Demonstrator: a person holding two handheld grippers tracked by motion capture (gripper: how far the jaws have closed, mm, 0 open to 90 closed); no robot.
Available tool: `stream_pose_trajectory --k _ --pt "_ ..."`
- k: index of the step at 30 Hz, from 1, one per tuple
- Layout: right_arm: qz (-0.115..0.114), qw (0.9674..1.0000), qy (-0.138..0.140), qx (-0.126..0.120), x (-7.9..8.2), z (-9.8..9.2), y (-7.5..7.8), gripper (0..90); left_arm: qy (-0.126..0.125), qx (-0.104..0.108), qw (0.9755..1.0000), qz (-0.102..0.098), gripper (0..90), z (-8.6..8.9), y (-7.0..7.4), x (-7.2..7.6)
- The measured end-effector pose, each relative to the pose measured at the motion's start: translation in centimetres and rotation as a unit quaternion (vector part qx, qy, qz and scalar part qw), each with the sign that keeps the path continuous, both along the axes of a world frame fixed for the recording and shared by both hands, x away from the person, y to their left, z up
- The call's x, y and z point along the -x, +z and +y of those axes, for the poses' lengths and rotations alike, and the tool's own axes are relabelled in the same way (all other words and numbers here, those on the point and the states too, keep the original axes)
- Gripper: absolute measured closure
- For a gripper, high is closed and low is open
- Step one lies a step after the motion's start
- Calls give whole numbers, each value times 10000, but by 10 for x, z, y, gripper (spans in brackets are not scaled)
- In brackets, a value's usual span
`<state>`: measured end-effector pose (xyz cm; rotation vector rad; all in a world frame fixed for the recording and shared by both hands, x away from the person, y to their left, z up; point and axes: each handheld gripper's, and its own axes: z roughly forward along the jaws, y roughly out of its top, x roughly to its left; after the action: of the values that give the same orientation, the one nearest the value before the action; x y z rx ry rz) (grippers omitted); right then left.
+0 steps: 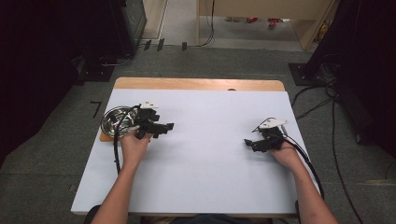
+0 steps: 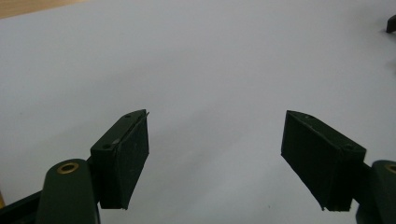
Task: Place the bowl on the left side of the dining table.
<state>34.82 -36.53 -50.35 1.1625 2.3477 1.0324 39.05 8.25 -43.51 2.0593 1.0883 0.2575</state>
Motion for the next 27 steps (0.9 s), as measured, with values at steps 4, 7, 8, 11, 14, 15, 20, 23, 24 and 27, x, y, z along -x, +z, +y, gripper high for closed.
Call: stream_pose_trajectory --k 4,7,8,11,14,15,20,23,24,27 --pt "0 10000 3 -1 0 0 0 130 2 22 10000 -95 237 -4 -3 0" --pt "1 10000 2 -1 0 0 0 130 -39 16 10000 -49 238 -8 -6 -1" --pt "0 10000 4 -1 0 0 0 130 -45 -5 10000 -27 237 -10 -7 -2" --pt "-1 10000 2 -1 0 0 0 130 -62 -23 10000 -17 238 -13 -11 -3" --pt "-1 10000 2 -1 0 0 0 130 -131 -82 9999 62 237 -19 -16 -3" --pt "-2 10000 4 -1 0 0 0 130 -185 -124 9997 69 237 -22 -19 -3" --pt "-3 10000 1 -3 0 0 0 130 -279 -290 9991 104 237 -33 -28 -4" --pt "-3 10000 2 1 0 0 0 130 -301 -387 9988 57 237 -37 -30 -4" --pt "-4 10000 1 -1 0 0 0 130 -308 -376 9988 30 237 -38 -31 -4" --pt "19 10000 -1 -13 0 0 0 130 -309 -328 9990 15 236 -41 -32 -4"
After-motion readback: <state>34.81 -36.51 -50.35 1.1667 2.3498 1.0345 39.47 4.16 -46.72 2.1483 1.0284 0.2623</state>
